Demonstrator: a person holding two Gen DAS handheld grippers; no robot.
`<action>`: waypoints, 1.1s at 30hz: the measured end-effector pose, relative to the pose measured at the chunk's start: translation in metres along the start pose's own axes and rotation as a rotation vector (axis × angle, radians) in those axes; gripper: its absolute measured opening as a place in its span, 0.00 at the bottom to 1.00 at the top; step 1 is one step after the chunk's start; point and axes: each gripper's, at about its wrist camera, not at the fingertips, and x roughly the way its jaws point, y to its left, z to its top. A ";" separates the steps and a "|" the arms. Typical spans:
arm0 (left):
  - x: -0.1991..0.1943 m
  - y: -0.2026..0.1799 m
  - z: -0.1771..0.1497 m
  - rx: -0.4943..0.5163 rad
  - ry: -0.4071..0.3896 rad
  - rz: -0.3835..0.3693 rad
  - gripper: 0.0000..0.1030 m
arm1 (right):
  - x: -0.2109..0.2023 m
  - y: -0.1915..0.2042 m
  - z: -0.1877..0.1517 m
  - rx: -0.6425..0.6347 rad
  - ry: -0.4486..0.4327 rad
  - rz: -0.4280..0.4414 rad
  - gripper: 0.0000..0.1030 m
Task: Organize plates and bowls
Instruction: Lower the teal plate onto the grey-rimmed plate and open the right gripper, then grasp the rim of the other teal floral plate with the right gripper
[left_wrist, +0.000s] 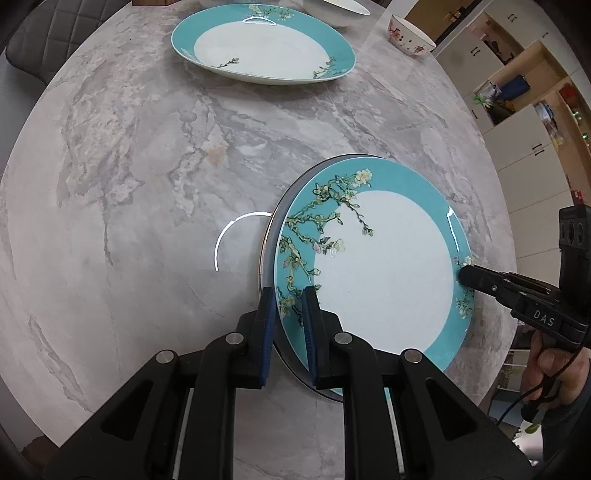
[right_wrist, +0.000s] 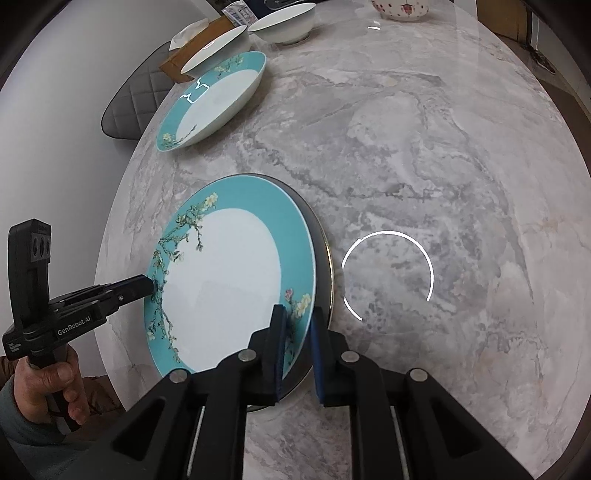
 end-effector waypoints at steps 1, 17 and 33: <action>0.000 0.000 0.001 -0.001 -0.002 0.005 0.12 | 0.000 0.000 0.000 -0.004 -0.003 -0.006 0.15; 0.002 -0.006 0.004 -0.010 -0.019 0.012 0.44 | 0.005 0.036 -0.005 -0.170 -0.015 -0.163 0.44; -0.048 0.054 0.046 -0.251 -0.259 -0.194 0.81 | -0.064 0.004 0.065 -0.031 -0.234 0.127 1.00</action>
